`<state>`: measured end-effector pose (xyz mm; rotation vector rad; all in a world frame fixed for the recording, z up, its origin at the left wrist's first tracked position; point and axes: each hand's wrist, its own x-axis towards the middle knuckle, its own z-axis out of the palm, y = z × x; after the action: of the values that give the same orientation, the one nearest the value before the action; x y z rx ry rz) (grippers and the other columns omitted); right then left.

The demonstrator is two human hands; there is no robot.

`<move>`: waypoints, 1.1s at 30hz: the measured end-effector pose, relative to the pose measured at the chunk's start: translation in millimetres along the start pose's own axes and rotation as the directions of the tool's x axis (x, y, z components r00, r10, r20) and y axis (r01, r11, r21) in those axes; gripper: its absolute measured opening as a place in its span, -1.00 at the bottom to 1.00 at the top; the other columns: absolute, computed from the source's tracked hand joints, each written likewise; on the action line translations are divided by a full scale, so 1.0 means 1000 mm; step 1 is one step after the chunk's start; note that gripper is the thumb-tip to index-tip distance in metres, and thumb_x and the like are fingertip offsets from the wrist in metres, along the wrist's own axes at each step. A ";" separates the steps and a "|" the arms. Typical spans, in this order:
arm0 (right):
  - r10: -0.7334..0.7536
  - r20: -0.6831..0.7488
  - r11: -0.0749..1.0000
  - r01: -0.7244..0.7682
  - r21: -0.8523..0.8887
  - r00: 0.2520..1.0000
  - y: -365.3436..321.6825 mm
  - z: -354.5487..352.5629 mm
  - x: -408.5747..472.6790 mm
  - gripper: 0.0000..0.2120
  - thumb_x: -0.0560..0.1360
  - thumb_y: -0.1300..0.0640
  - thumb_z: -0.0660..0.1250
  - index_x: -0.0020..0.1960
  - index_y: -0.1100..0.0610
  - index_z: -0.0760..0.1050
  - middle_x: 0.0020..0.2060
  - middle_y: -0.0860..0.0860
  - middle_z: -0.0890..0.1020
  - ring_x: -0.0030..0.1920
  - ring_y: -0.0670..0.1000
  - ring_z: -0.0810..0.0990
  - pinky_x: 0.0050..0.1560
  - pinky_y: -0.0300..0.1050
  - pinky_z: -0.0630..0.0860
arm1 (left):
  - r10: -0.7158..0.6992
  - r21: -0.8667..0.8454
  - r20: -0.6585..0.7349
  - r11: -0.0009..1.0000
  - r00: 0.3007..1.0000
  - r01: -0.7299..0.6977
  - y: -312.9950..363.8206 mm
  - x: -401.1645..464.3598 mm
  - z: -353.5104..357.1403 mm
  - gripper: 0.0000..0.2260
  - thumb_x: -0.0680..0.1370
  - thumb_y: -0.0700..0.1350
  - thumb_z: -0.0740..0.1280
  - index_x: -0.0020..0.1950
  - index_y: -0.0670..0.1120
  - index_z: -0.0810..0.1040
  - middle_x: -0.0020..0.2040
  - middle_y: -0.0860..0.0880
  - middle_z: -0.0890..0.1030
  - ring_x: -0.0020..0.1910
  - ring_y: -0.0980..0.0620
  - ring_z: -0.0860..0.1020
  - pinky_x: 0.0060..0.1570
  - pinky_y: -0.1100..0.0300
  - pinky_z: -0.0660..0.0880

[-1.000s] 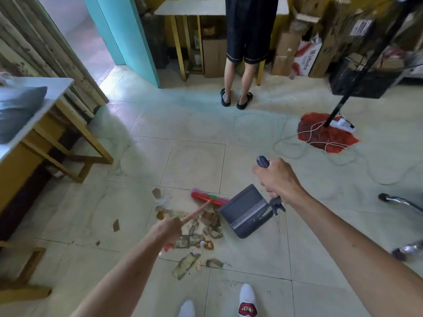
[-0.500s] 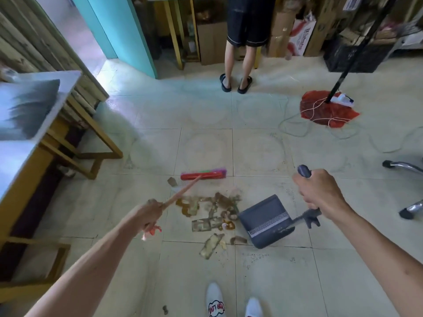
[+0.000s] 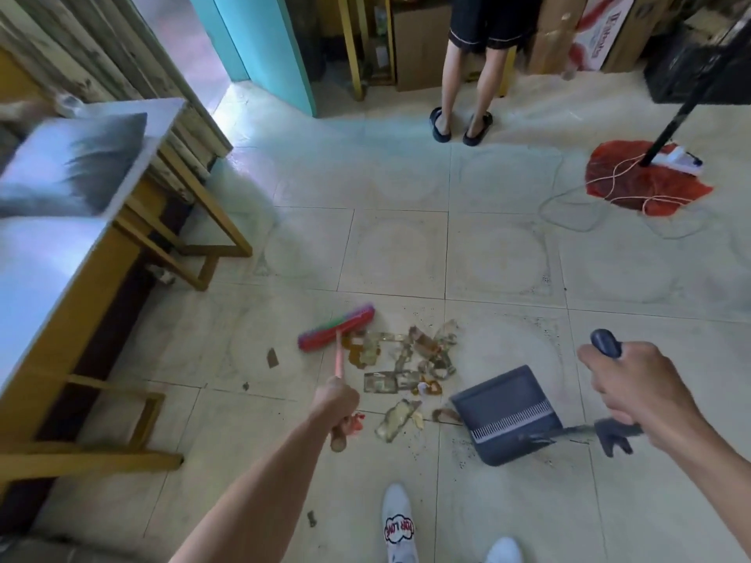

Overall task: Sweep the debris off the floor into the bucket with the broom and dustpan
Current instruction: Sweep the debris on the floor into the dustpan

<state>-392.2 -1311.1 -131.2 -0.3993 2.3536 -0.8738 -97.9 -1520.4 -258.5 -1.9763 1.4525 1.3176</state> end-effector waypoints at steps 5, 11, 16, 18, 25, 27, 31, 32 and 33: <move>-0.007 0.080 1.000 0.004 0.027 0.997 0.000 -0.031 -0.003 -0.75 0.45 0.13 0.33 -0.36 0.15 0.40 -0.61 0.03 0.40 -0.67 -0.02 0.26 -0.58 -0.33 0.23 | -0.045 -0.087 0.011 0.995 0.999 0.046 -0.016 -0.049 0.004 -0.65 0.65 -0.14 0.07 -0.16 -0.32 0.48 -0.55 -0.15 0.57 -0.67 0.01 0.44 -0.65 0.29 0.32; -0.035 0.186 0.999 0.029 0.035 0.982 -0.001 -0.062 -0.003 -0.77 0.43 0.09 0.32 -0.35 0.11 0.37 -0.61 0.00 0.36 -0.65 -0.04 0.23 -0.55 -0.32 0.19 | -0.064 -0.233 -0.214 0.972 0.975 0.012 -0.057 -0.069 -0.032 -0.62 0.63 -0.16 0.08 -0.30 -0.30 0.47 -0.61 -0.16 0.55 -0.73 0.01 0.42 -0.70 0.35 0.27; -0.030 0.188 0.999 0.023 0.039 0.982 -0.001 -0.053 0.009 -0.73 0.42 0.06 0.34 -0.37 0.10 0.34 -0.62 0.00 0.34 -0.66 -0.04 0.21 -0.52 -0.33 0.20 | -0.095 -0.208 -0.290 0.977 0.952 0.034 -0.064 -0.033 -0.077 -0.80 0.61 -0.29 0.04 -0.05 -0.32 0.43 -0.59 -0.19 0.49 -0.68 -0.02 0.51 -0.72 0.32 0.32; -0.038 0.170 0.999 0.035 0.020 0.985 -0.003 -0.040 0.013 -0.71 0.38 0.00 0.36 -0.43 0.07 0.36 -0.63 -0.01 0.35 -0.66 -0.03 0.21 -0.50 -0.31 0.23 | -0.104 -0.216 -0.301 0.976 0.948 0.039 -0.072 -0.005 -0.094 -0.70 0.60 -0.34 0.01 0.14 -0.35 0.51 -0.55 -0.20 0.48 -0.64 -0.02 0.52 -0.71 0.32 0.30; -0.104 0.239 0.991 0.120 -0.053 0.966 -0.029 0.009 0.031 -0.72 0.37 0.07 0.35 -0.45 0.11 0.35 -0.67 -0.04 0.37 -0.72 -0.03 0.23 -0.59 -0.34 0.23 | -0.191 -0.148 -0.120 0.974 0.974 0.173 -0.095 0.005 -0.041 -0.75 0.60 -0.34 0.03 0.03 -0.38 0.49 -0.51 -0.15 0.56 -0.70 0.04 0.40 -0.69 0.37 0.24; -0.152 0.267 0.977 0.186 -0.105 0.952 -0.031 0.023 0.030 -0.70 0.43 0.10 0.33 -0.44 0.13 0.37 -0.64 -0.01 0.40 -0.73 -0.03 0.26 -0.64 -0.33 0.23 | -0.179 -0.148 -0.117 0.976 0.977 0.161 -0.084 -0.010 -0.006 -0.69 0.61 -0.33 0.05 0.35 -0.33 0.32 -0.31 -0.22 0.59 -0.54 -0.04 0.48 -0.63 0.24 0.35; -0.249 0.323 0.931 0.317 -0.180 0.913 -0.033 0.033 0.027 -0.65 0.50 0.11 0.31 -0.44 0.16 0.40 -0.58 0.04 0.44 -0.70 -0.01 0.35 -0.73 -0.36 0.18 | -0.171 -0.193 -0.098 0.970 0.980 0.149 -0.047 -0.050 0.055 -0.63 0.60 -0.34 0.02 0.38 -0.41 0.32 -0.38 -0.22 0.57 -0.58 -0.04 0.56 -0.68 0.24 0.37; -0.268 0.331 0.920 0.342 -0.192 0.905 -0.032 0.032 0.026 -0.65 0.51 0.12 0.31 -0.44 0.17 0.40 -0.58 0.04 0.44 -0.68 0.00 0.38 -0.76 -0.38 0.15 | -0.154 -0.190 -0.087 0.972 0.984 0.135 -0.037 -0.062 0.068 -0.57 0.59 -0.34 0.00 0.46 -0.35 0.28 -0.37 -0.23 0.57 -0.62 -0.01 0.54 -0.71 0.29 0.33; -0.284 0.339 0.912 0.362 -0.192 0.897 -0.030 0.029 0.025 -0.65 0.51 0.13 0.30 -0.44 0.16 0.40 -0.57 0.04 0.44 -0.65 0.01 0.39 -0.77 -0.38 0.14 | -0.122 -0.174 -0.070 0.979 0.990 0.108 -0.028 -0.074 0.081 -0.50 0.59 -0.33 -0.03 0.55 -0.25 0.18 -0.35 -0.23 0.58 -0.64 0.01 0.52 -0.73 0.31 0.30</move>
<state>-391.6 -1359.5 -139.3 -0.9871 2.1401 -0.6011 -114.0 -1409.5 -244.2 -2.2102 1.2749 1.3659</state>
